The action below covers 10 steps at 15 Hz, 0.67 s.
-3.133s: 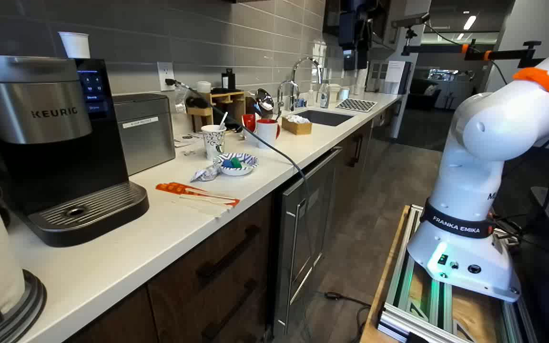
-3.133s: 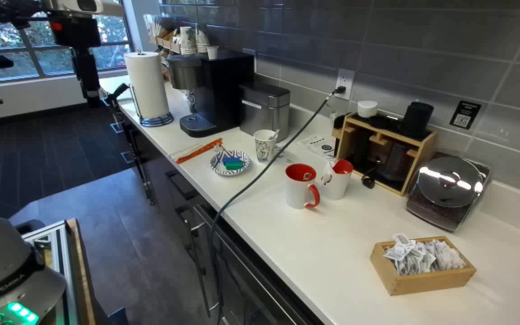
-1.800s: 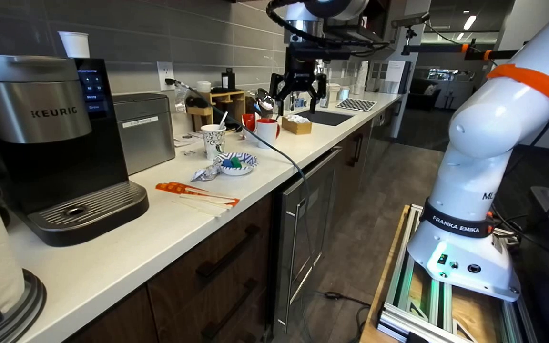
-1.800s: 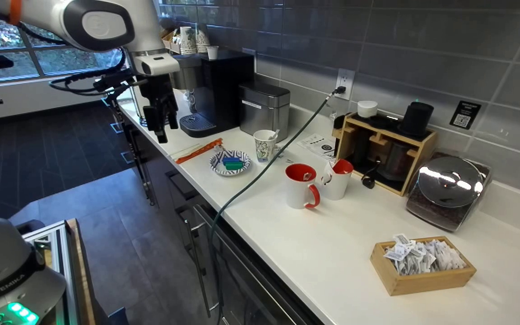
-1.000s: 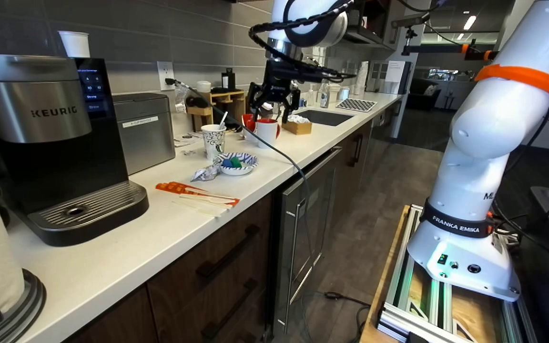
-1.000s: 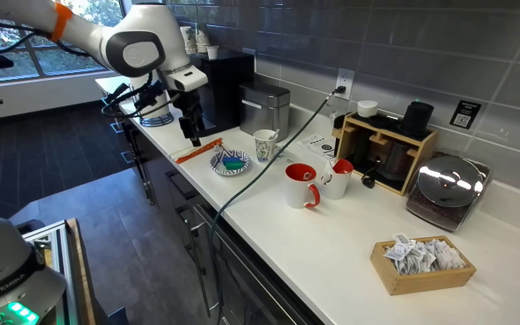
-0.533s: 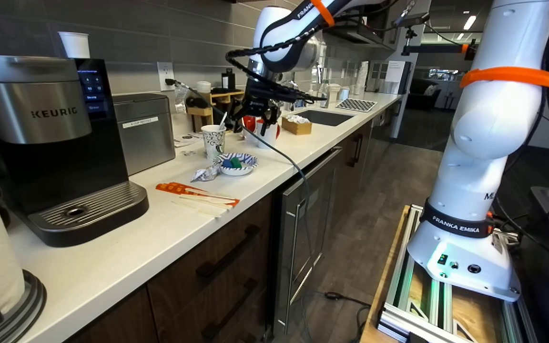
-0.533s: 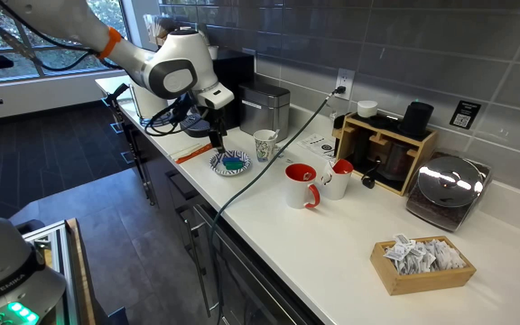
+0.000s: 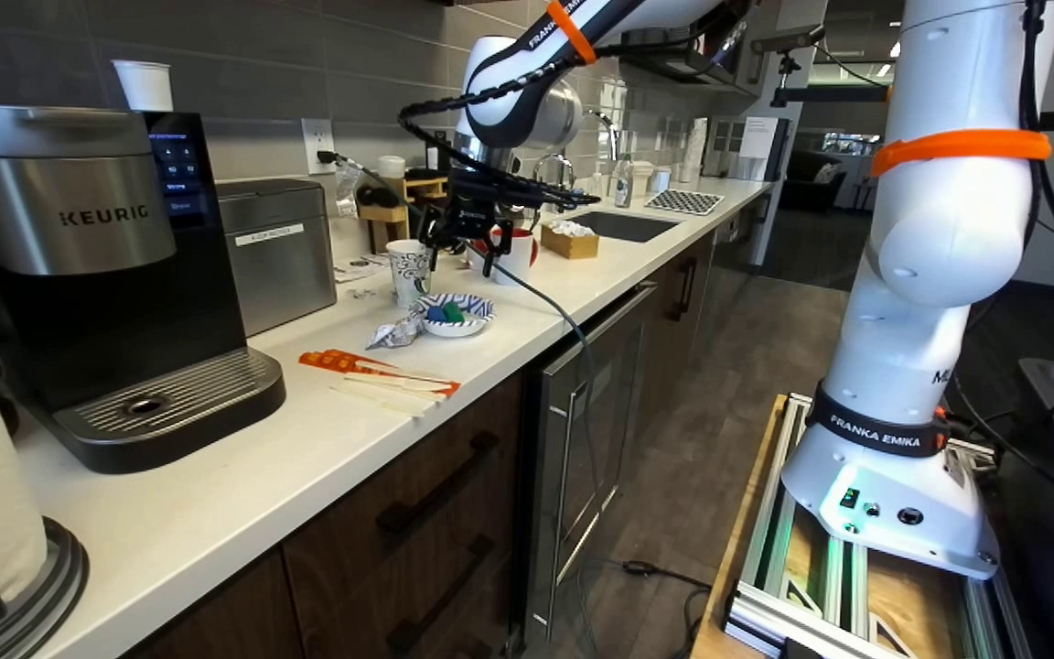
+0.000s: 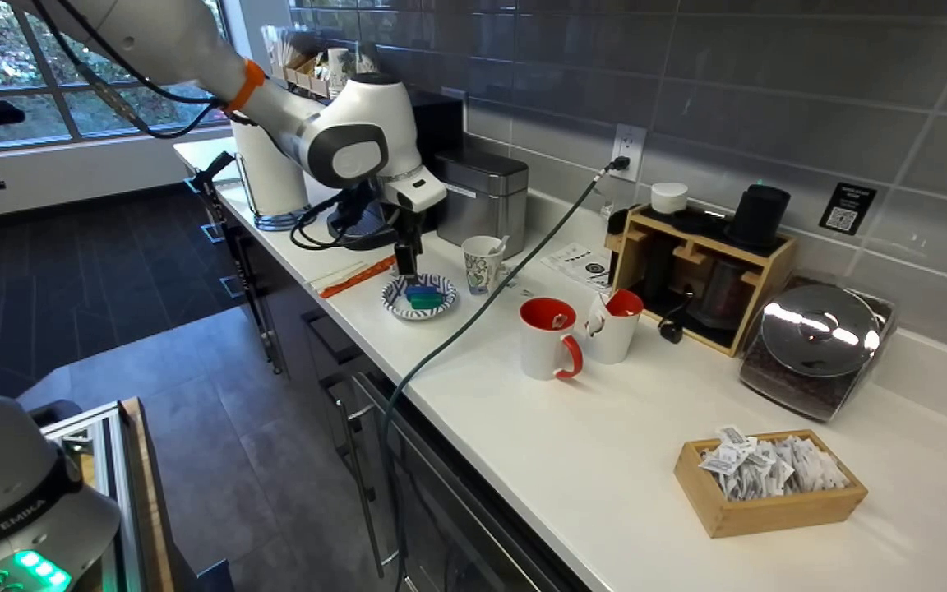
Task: Take the green and blue blocks out of the bowl and put them on the counter.
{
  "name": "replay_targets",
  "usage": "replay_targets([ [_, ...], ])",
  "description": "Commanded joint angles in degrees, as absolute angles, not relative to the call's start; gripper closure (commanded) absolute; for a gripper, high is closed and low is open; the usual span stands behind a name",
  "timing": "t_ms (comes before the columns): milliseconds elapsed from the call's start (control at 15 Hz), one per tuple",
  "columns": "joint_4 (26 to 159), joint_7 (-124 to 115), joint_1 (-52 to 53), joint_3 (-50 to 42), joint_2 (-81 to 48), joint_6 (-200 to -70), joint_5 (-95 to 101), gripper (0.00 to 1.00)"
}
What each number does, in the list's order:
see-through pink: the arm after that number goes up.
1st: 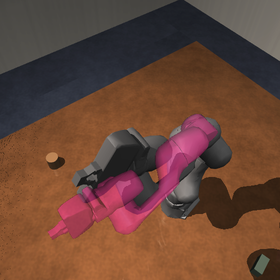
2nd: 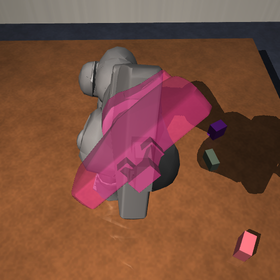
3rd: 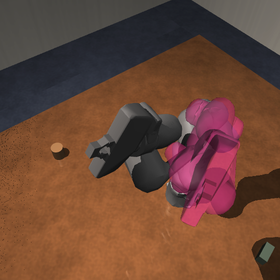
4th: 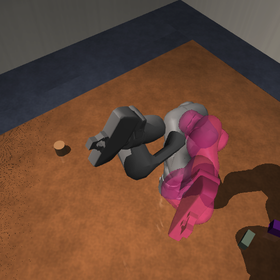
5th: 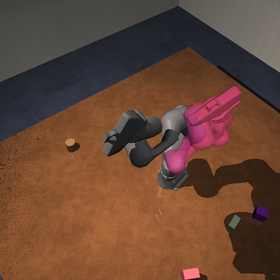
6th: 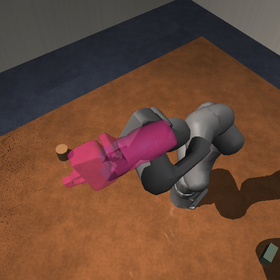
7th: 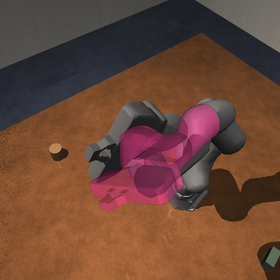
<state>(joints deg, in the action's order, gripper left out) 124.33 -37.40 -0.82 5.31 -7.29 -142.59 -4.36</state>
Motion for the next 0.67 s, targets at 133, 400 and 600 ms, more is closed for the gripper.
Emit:
replay_targets([
  [133,122.7,-37.8,1.4,2.6,-10.9,-143.3,-6.2,0.00],
  [400,121.2,-37.2,1.6,1.9,-14.0,-143.9,-8.6,0.21],
  [600,119.6,-37.5,2.0,1.4,-15.8,-143.6,-9.1,0.36],
])
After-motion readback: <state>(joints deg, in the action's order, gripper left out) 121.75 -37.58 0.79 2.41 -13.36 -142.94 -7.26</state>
